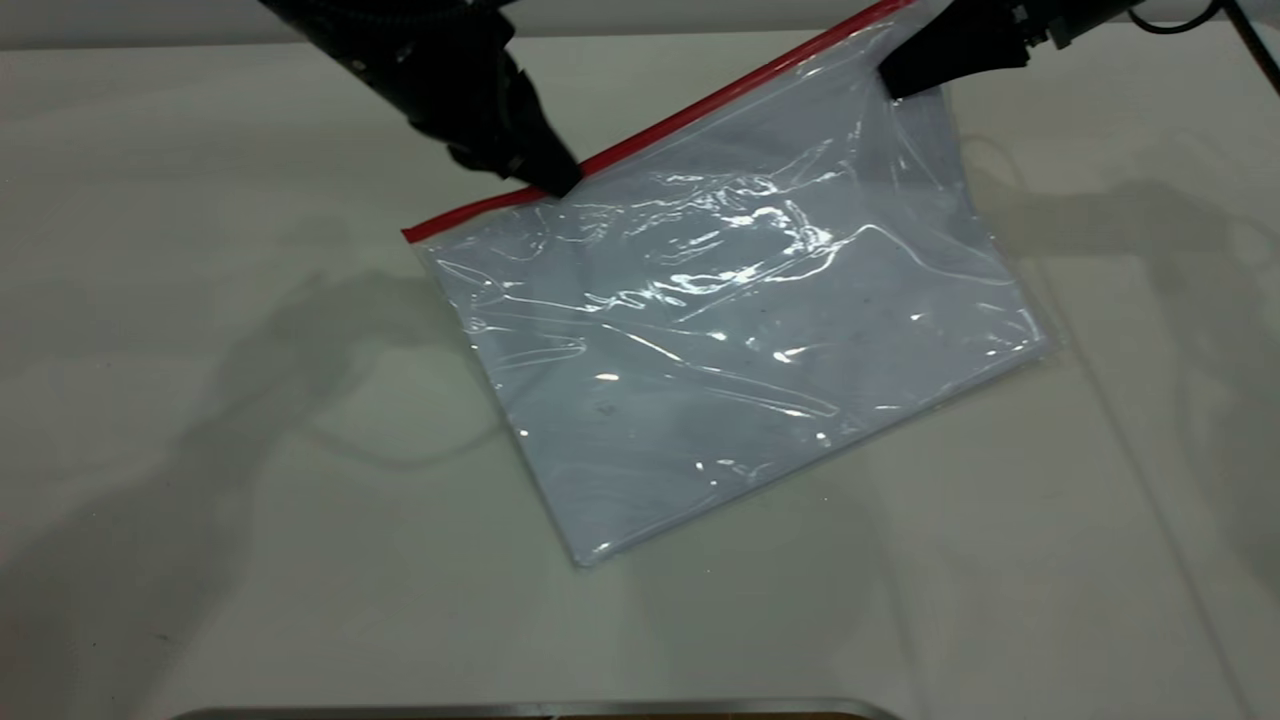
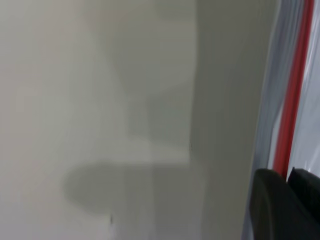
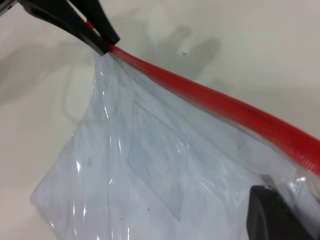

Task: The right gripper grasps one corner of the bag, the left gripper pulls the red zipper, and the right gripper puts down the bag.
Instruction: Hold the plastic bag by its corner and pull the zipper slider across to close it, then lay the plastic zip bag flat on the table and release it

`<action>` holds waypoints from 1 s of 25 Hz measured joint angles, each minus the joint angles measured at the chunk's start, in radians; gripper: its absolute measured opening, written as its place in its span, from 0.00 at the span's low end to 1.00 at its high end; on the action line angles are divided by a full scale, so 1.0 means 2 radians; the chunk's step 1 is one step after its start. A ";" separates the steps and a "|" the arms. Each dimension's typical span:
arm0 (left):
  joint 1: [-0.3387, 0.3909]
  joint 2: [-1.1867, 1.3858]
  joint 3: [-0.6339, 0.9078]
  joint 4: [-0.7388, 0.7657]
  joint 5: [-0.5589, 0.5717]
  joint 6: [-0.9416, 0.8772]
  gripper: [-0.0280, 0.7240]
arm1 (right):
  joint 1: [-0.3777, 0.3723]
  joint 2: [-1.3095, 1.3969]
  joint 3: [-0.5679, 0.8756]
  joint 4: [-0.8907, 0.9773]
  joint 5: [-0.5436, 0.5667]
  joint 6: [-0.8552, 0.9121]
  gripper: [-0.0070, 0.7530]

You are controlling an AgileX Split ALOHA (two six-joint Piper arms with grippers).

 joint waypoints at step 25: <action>0.002 0.000 0.001 0.285 0.057 -0.307 0.37 | -0.006 0.000 0.000 -0.021 -0.018 0.052 0.42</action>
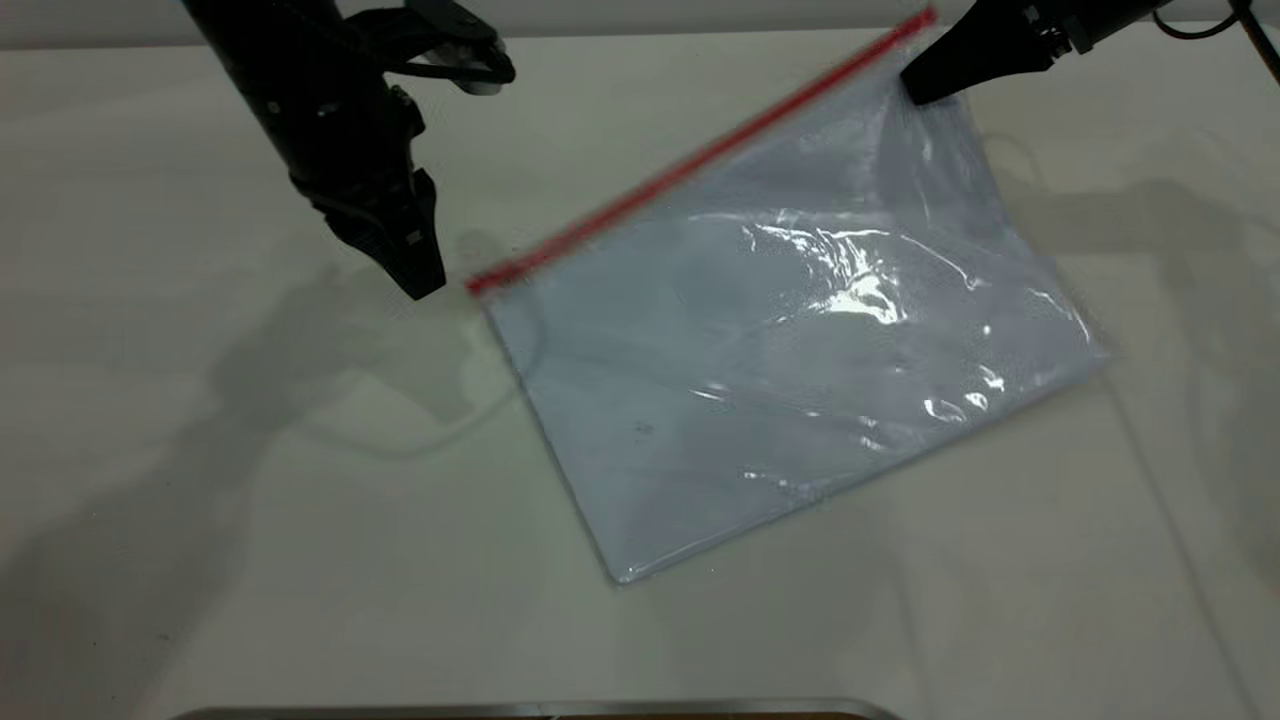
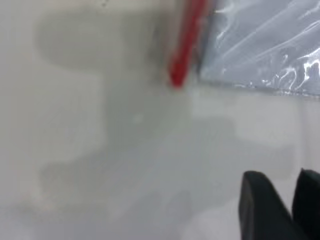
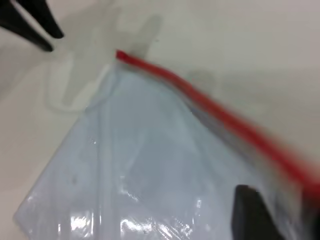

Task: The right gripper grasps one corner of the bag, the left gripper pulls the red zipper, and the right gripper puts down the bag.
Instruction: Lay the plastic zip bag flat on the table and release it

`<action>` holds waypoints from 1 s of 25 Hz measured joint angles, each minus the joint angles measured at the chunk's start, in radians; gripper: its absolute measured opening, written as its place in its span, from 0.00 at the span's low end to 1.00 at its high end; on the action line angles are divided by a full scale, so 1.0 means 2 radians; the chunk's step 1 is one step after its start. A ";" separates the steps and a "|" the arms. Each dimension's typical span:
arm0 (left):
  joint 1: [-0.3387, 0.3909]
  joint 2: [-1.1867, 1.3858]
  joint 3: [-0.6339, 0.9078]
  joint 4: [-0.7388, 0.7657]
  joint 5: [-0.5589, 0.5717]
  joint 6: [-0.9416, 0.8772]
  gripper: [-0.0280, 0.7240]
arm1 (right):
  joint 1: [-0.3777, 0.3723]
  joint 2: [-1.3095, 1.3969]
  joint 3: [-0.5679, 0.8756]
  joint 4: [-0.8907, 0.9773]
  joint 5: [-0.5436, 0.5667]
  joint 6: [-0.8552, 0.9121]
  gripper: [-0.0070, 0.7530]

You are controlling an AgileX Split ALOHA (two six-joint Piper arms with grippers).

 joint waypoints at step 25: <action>0.000 -0.135 -0.203 0.160 0.286 -0.314 0.82 | -0.002 -0.235 -0.109 -0.153 0.017 0.257 0.76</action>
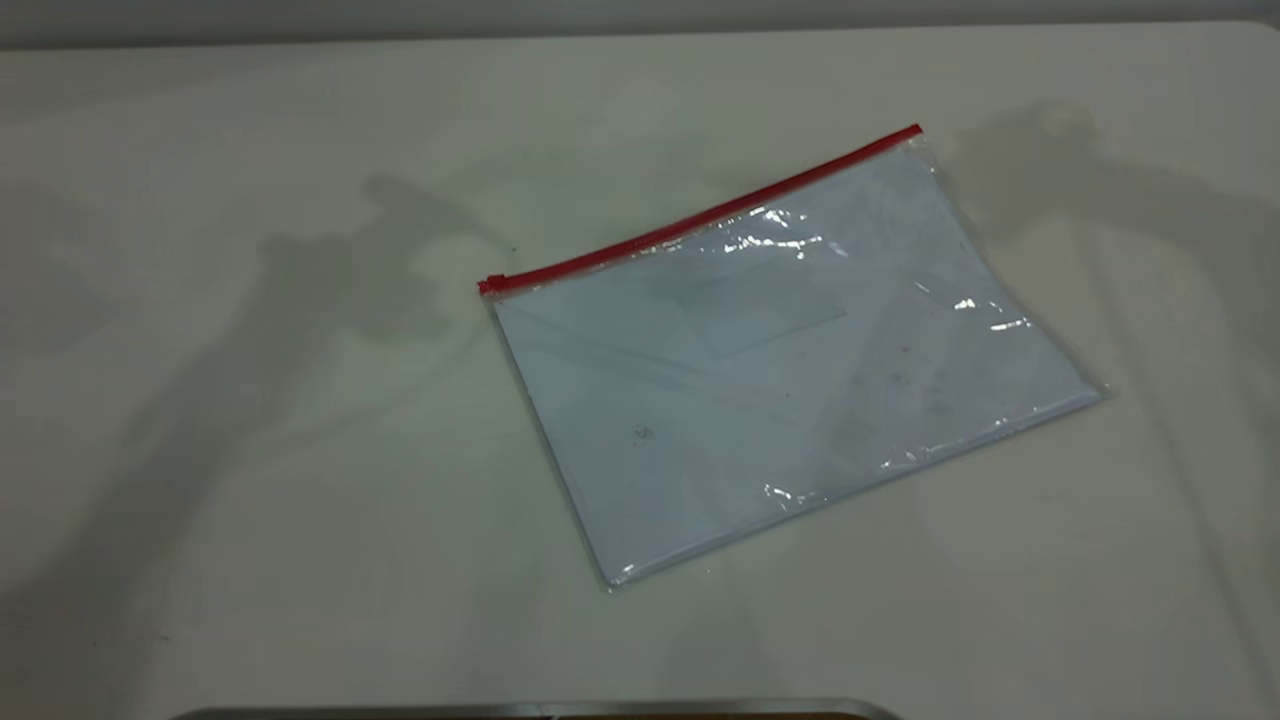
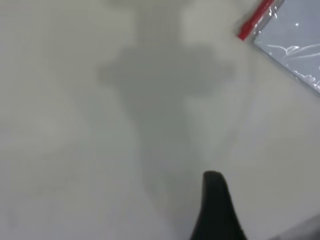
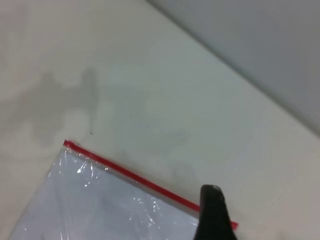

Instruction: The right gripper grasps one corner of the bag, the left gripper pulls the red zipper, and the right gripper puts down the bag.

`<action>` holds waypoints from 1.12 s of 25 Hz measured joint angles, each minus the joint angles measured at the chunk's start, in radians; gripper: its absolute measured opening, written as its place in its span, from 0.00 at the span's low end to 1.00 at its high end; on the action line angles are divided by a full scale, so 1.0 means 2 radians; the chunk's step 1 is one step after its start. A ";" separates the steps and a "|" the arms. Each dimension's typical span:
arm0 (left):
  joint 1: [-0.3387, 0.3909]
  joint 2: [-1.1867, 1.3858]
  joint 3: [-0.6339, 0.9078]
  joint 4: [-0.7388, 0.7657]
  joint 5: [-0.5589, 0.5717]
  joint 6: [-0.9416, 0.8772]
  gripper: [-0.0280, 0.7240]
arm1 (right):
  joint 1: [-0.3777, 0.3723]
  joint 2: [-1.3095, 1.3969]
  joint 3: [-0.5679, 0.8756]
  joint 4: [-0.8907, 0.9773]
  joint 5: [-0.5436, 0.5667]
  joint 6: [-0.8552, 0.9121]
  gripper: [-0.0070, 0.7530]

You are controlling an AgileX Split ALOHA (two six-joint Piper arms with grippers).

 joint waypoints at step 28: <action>0.000 -0.489 0.164 0.016 0.000 -0.133 0.82 | 0.000 -0.404 0.149 -0.117 0.060 0.246 0.75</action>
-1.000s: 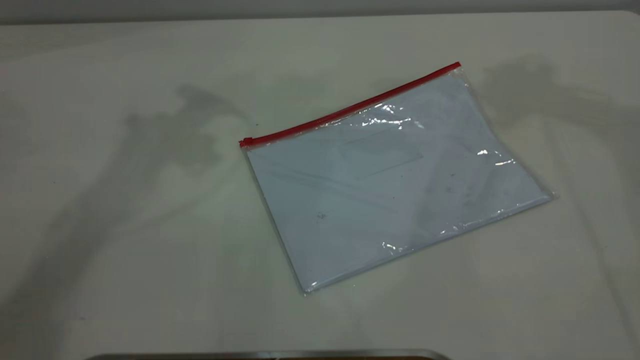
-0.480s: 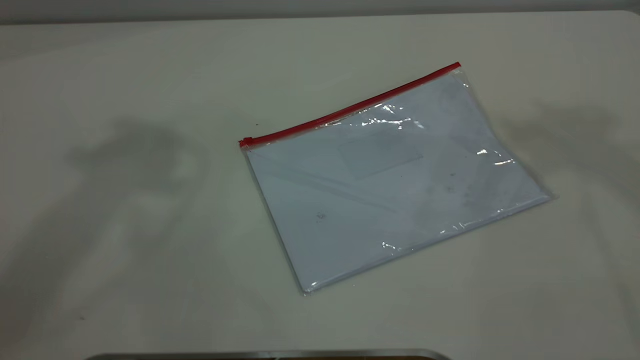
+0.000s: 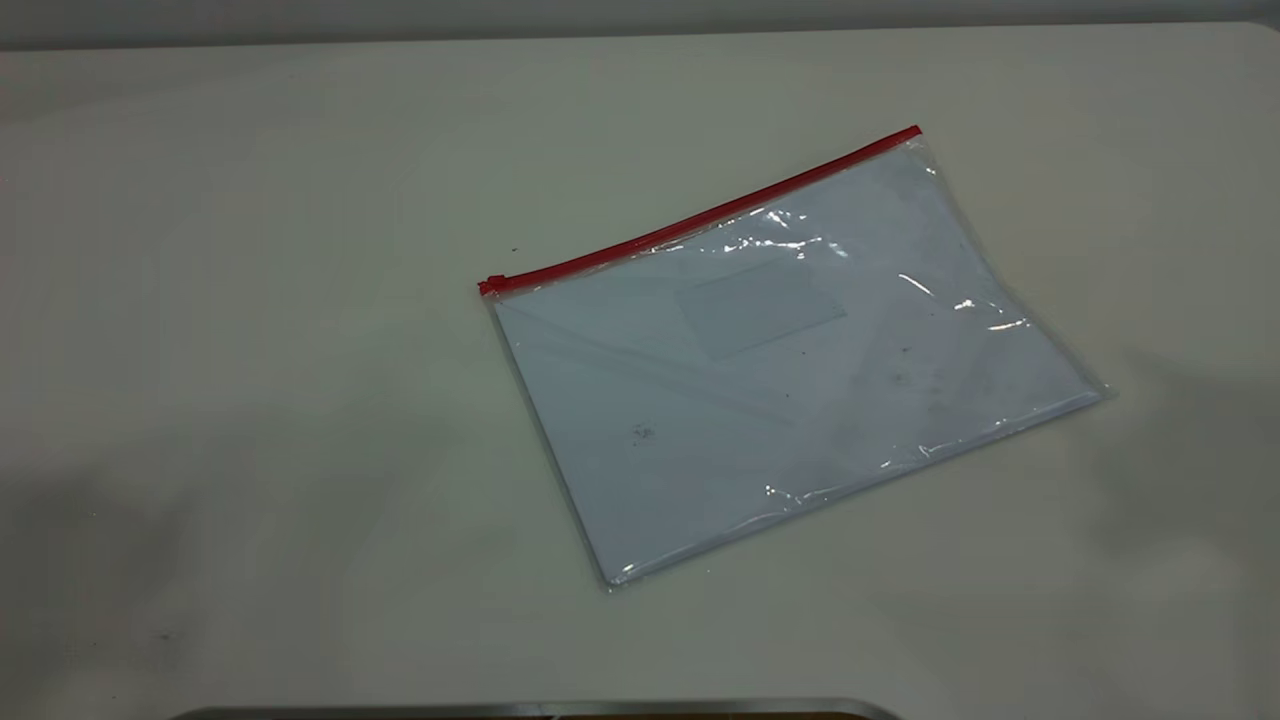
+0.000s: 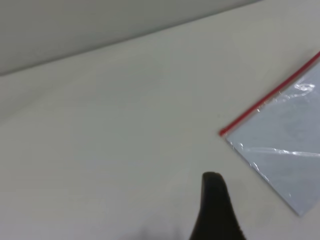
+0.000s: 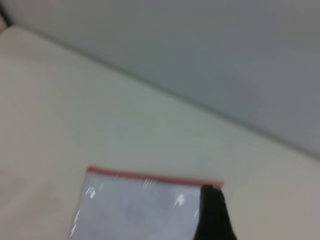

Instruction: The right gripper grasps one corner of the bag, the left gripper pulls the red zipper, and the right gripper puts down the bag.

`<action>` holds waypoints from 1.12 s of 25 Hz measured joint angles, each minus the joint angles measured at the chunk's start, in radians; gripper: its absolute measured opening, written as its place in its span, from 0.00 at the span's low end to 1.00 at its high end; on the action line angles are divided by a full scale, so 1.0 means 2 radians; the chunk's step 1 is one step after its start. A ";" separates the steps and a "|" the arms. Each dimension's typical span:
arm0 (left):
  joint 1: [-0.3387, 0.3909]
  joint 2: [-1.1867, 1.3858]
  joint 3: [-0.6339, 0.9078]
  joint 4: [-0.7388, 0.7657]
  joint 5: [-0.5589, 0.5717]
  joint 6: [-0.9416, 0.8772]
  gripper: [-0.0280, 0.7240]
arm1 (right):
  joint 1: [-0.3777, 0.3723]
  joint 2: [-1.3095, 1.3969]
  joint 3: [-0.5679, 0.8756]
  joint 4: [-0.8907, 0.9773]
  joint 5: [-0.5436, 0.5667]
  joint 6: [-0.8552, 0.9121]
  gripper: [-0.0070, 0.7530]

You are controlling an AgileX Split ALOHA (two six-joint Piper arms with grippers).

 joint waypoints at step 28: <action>0.000 -0.425 0.410 0.036 0.000 -0.008 0.82 | 0.000 -0.533 0.484 -0.020 0.000 -0.004 0.75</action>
